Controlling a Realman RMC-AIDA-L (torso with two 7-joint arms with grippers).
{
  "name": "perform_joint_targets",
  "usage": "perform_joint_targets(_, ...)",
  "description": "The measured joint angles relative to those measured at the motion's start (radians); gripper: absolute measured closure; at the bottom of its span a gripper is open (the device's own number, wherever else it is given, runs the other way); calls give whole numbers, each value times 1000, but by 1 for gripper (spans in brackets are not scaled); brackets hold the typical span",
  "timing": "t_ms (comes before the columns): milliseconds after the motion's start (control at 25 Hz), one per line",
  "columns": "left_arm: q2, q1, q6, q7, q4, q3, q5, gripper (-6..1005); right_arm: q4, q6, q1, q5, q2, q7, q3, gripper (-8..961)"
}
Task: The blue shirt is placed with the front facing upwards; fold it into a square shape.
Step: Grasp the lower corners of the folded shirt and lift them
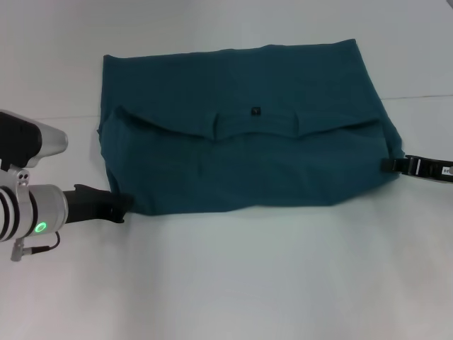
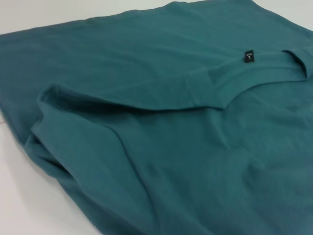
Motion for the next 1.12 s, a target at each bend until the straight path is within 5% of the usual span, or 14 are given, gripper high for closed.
perform_joint_targets(560,2,65,145,-40,127,-6,0,998,-7,-74,-40,12,-16,-33,7,943)
perform_joint_targets(1120,3,152,471,-54,283,-116,-1,999,-109,-326,-220,37,-13,-116,32,942)
